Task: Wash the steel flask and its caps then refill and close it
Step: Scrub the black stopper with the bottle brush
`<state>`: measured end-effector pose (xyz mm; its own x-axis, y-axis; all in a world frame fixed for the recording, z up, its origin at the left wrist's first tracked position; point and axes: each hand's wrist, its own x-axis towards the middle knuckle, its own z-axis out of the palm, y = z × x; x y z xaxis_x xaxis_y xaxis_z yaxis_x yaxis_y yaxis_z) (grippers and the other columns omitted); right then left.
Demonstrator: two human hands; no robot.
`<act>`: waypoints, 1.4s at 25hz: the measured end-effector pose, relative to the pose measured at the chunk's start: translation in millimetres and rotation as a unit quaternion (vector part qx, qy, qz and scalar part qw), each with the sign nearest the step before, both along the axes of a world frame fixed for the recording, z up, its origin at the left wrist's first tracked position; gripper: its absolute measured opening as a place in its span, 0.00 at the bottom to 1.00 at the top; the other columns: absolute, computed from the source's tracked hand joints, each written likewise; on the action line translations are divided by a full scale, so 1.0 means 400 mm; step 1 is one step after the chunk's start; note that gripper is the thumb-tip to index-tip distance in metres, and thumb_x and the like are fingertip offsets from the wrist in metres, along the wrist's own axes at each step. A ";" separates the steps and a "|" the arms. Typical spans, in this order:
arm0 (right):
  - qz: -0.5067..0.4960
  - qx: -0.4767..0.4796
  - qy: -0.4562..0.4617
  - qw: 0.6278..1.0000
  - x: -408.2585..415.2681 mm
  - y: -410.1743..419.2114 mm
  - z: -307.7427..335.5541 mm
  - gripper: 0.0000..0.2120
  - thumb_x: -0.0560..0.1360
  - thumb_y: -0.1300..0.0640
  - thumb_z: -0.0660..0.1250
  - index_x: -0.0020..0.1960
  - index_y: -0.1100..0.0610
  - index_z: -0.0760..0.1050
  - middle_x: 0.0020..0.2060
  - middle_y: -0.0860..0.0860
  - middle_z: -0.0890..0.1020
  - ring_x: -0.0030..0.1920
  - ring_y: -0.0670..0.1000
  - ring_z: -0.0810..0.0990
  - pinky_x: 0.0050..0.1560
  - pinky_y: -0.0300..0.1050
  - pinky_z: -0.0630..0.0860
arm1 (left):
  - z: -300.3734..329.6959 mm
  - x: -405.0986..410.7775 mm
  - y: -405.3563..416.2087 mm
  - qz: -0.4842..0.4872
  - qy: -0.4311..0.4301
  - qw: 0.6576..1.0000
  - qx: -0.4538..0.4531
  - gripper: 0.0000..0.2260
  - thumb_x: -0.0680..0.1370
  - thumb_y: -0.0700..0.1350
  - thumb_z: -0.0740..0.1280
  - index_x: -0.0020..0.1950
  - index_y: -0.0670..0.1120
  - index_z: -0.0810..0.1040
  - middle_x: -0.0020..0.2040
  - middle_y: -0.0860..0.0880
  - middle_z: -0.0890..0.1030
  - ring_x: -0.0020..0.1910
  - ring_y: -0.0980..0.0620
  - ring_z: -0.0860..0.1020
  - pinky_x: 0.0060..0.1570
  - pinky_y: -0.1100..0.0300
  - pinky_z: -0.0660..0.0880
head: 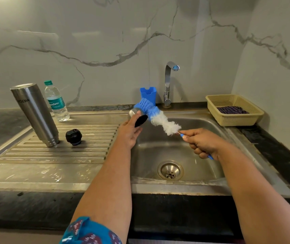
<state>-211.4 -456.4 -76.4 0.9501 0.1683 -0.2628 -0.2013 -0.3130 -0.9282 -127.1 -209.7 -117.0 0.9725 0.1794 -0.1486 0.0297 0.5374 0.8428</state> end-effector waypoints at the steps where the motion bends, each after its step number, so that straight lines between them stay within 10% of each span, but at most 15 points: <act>1: 0.002 0.004 0.003 1.000 0.000 0.000 0.001 0.15 0.81 0.60 0.59 0.65 0.48 0.73 0.27 0.50 0.62 0.24 0.45 0.57 0.21 0.36 0.55 | 0.003 -0.001 0.003 0.024 -0.002 1.000 -0.003 0.19 0.73 0.49 0.75 0.61 0.45 0.77 0.59 0.45 0.82 0.60 0.49 0.79 0.64 0.53 0.74; 8: -0.023 -0.002 -0.031 0.999 -0.002 0.011 0.002 0.16 0.81 0.59 0.60 0.68 0.48 0.72 0.26 0.49 0.63 0.24 0.44 0.58 0.22 0.36 0.56 | 0.003 -0.006 0.004 -0.014 -0.022 0.998 0.054 0.11 0.76 0.48 0.72 0.57 0.49 0.77 0.58 0.47 0.83 0.58 0.51 0.80 0.58 0.54 0.75; 12: -0.034 -0.140 -0.134 0.980 -0.002 0.005 0.008 0.16 0.81 0.56 0.61 0.67 0.46 0.73 0.29 0.44 0.69 0.26 0.44 0.62 0.22 0.34 0.59 | -0.033 0.009 0.001 0.133 -0.042 0.918 0.372 0.27 0.68 0.40 0.80 0.64 0.48 0.74 0.54 0.51 0.78 0.50 0.53 0.79 0.50 0.59 0.78; 15: 0.026 -0.170 -0.120 0.978 -0.014 0.004 0.014 0.16 0.81 0.56 0.62 0.67 0.44 0.73 0.32 0.47 0.75 0.23 0.44 0.62 0.22 0.36 0.61 | -0.052 0.017 0.008 0.187 -0.024 0.899 0.396 0.32 0.65 0.39 0.81 0.66 0.48 0.75 0.56 0.52 0.77 0.53 0.51 0.79 0.56 0.51 0.80; 20: 0.021 -0.225 -0.165 0.960 -0.012 0.006 0.015 0.18 0.80 0.57 0.63 0.69 0.48 0.72 0.66 0.50 0.75 0.62 0.49 0.75 0.58 0.40 0.68 | -0.047 0.017 -0.004 0.171 -0.050 0.879 0.442 0.33 0.64 0.42 0.82 0.66 0.48 0.75 0.59 0.50 0.79 0.55 0.51 0.78 0.55 0.54 0.79; 26: 0.021 -0.253 -0.157 0.955 -0.014 -0.004 0.015 0.17 0.80 0.56 0.63 0.69 0.48 0.72 0.67 0.51 0.74 0.60 0.50 0.77 0.56 0.39 0.68 | -0.045 0.017 -0.004 0.186 -0.036 0.875 0.445 0.31 0.63 0.42 0.83 0.64 0.47 0.77 0.58 0.48 0.80 0.53 0.52 0.78 0.55 0.53 0.79; 31: 0.008 -0.253 -0.142 0.957 -0.014 -0.024 0.025 0.17 0.80 0.56 0.63 0.68 0.47 0.73 0.63 0.51 0.77 0.40 0.49 0.78 0.30 0.31 0.69 | -0.034 0.005 -0.007 0.206 0.004 0.884 0.421 0.27 0.65 0.47 0.82 0.61 0.46 0.78 0.55 0.49 0.81 0.50 0.51 0.79 0.53 0.53 0.79; 35: -0.021 -0.163 -0.115 0.980 -0.002 -0.019 0.009 0.16 0.81 0.56 0.62 0.67 0.47 0.74 0.37 0.48 0.78 0.32 0.46 0.73 0.29 0.39 0.70 | -0.014 0.012 -0.005 0.150 0.053 0.983 0.092 0.20 0.73 0.56 0.75 0.56 0.43 0.78 0.55 0.44 0.82 0.51 0.49 0.82 0.49 0.56 0.81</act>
<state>-212.4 -463.9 -72.9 0.9948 0.0706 -0.0736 -0.0171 -0.5963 -0.8025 -122.2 -211.5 -122.7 0.8526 0.4884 -0.1857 -0.0131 0.3752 0.9269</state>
